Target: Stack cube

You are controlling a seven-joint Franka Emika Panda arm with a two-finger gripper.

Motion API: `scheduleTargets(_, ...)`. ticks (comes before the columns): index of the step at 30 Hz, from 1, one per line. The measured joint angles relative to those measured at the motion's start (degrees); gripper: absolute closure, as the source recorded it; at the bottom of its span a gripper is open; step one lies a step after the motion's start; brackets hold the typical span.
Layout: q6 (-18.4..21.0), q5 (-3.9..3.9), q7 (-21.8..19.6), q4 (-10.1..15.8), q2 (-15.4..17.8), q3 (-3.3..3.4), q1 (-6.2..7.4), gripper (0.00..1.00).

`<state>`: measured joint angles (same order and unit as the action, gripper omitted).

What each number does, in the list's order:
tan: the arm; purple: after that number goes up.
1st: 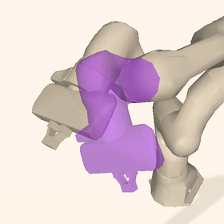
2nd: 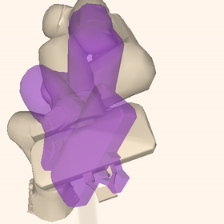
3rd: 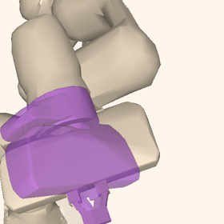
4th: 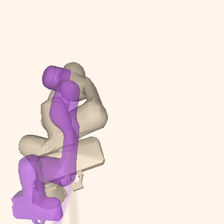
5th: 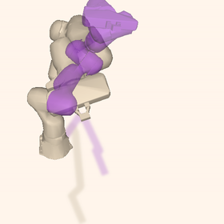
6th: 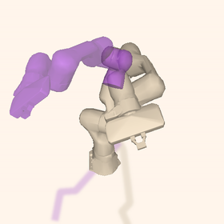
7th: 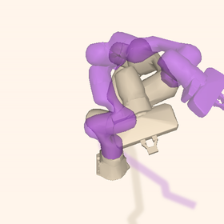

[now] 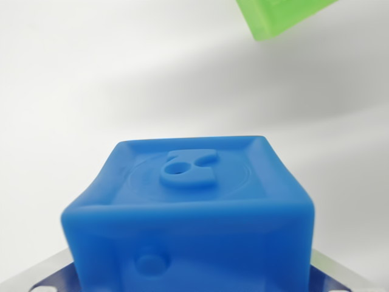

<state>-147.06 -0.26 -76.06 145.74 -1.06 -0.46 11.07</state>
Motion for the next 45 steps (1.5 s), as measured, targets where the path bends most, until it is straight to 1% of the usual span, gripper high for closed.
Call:
scheduleTargets(10,1.4,0.01,7.0,-2.1,-0.7,0.86,-1.11,1.00)
scheduleTargets(22,3.2,0.07,15.4,-4.9,-1.7,1.64,-2.60,1.00)
scheduleTargets(37,5.4,0.22,26.1,-8.6,-3.3,2.45,-4.53,1.00)
scheduleTargets(45,6.5,0.31,31.2,-10.6,-4.1,2.69,-5.53,1.00)
